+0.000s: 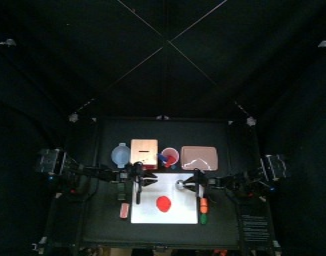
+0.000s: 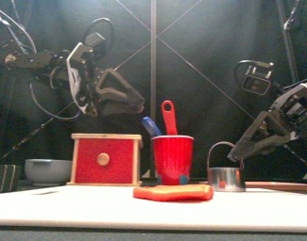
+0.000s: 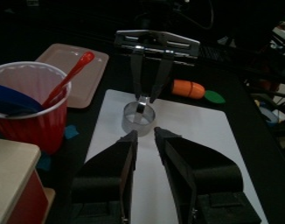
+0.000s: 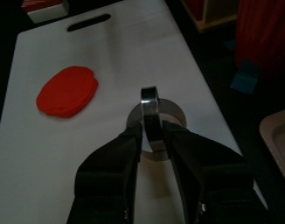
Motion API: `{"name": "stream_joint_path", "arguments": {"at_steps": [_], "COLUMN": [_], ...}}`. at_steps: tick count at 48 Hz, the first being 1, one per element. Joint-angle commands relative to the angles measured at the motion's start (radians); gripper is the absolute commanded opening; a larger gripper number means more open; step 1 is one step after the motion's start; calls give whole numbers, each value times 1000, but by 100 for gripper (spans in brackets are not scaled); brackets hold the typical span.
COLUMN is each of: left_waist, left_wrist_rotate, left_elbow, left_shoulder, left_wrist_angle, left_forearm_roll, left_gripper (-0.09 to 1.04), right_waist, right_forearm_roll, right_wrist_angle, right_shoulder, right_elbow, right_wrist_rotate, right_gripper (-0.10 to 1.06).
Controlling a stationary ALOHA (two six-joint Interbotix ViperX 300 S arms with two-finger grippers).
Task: Get the cutter from the drawer then cut the dough then place the extra dough in the bowl
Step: Cut the dough
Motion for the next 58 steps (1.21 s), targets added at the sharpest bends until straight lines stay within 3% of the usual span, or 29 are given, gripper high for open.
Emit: {"name": "stream_joint_path", "arguments": {"at_steps": [1,35,58], "left_waist": [-2,-2,-2], "left_wrist_rotate": [2,3,5], "left_elbow": [-9,-5,8], "left_shoulder": [-8,-9,-9], "left_wrist_angle": [-9,-9,-9], "left_forearm_roll": [-2,-2,-2], "left_gripper": [67,67,67], "right_waist": [-3,-5,-15], "right_forearm_roll": [-3,-121,-132], "right_wrist_angle": [-2,135,216], "right_shoulder": [-14,-34,-48], "right_elbow": [-14,-175,-178], "right_wrist_rotate": [-2,-2,3], "right_gripper": [65,64,66]}}
